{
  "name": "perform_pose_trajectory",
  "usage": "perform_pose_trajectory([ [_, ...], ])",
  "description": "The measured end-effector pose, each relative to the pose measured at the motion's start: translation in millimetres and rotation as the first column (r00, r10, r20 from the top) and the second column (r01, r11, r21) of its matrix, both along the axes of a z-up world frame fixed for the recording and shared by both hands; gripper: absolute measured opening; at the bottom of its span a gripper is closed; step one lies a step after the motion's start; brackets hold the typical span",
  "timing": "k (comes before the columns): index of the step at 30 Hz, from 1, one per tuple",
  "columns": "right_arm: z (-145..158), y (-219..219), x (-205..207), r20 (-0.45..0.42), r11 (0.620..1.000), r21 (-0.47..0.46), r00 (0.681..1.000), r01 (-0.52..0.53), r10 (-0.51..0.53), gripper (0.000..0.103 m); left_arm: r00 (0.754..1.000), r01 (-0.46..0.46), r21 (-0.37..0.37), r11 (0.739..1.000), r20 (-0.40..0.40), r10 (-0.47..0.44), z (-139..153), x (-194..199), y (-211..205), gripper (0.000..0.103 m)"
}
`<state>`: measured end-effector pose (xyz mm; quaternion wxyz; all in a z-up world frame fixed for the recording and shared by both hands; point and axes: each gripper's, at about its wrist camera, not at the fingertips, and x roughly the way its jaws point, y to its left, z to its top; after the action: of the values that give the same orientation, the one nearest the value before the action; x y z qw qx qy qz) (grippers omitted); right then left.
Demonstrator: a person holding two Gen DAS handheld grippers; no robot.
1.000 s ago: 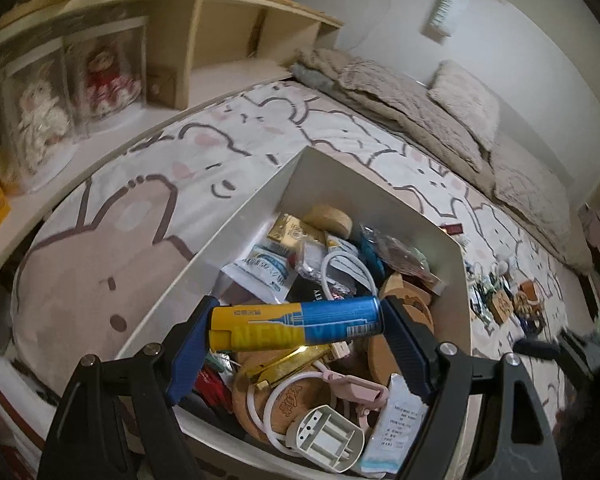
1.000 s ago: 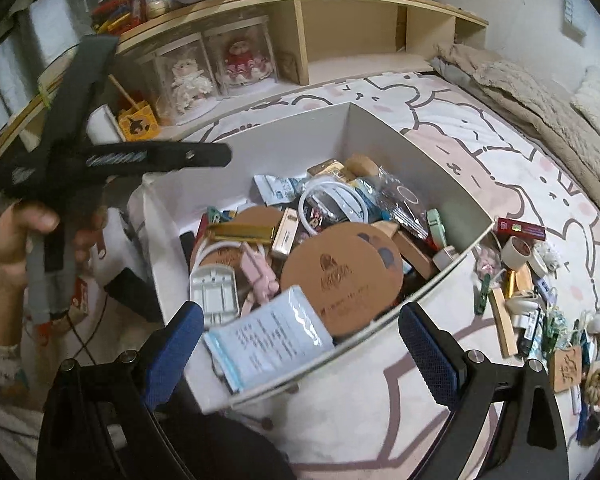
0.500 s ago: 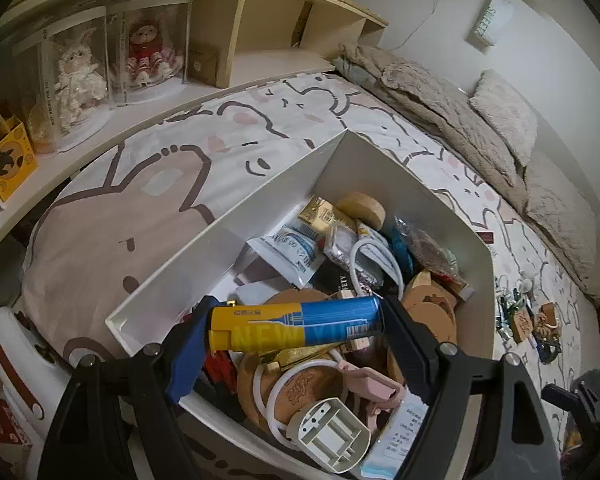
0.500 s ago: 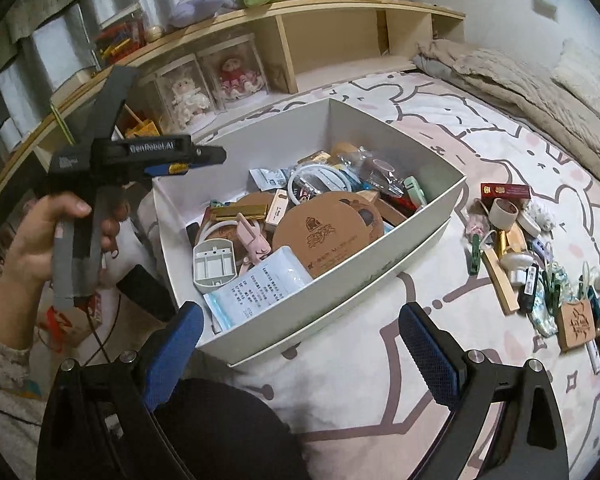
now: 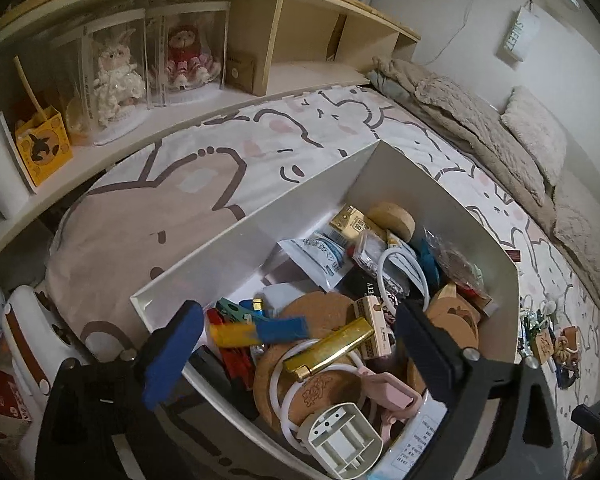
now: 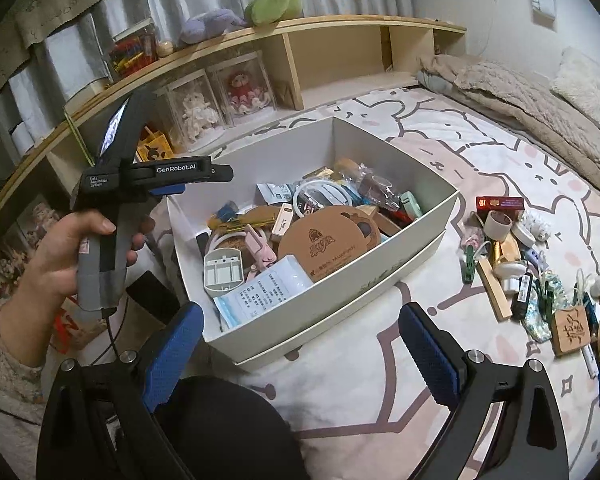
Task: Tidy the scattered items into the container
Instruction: 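Withdraw both open grippers from the box toward the remaining items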
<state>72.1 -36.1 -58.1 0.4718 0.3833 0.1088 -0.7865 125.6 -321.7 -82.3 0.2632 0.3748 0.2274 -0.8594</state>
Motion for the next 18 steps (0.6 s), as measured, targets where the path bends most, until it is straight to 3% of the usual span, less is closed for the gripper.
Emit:
perform_pose_trajectory([
  [18,2,6,1,-0.029,1.0,-0.015,0.999,0.025,-0.026,0.098,0.999,0.035,-0.117,0.992,0.013,-0.034,9,11,13,0.098],
])
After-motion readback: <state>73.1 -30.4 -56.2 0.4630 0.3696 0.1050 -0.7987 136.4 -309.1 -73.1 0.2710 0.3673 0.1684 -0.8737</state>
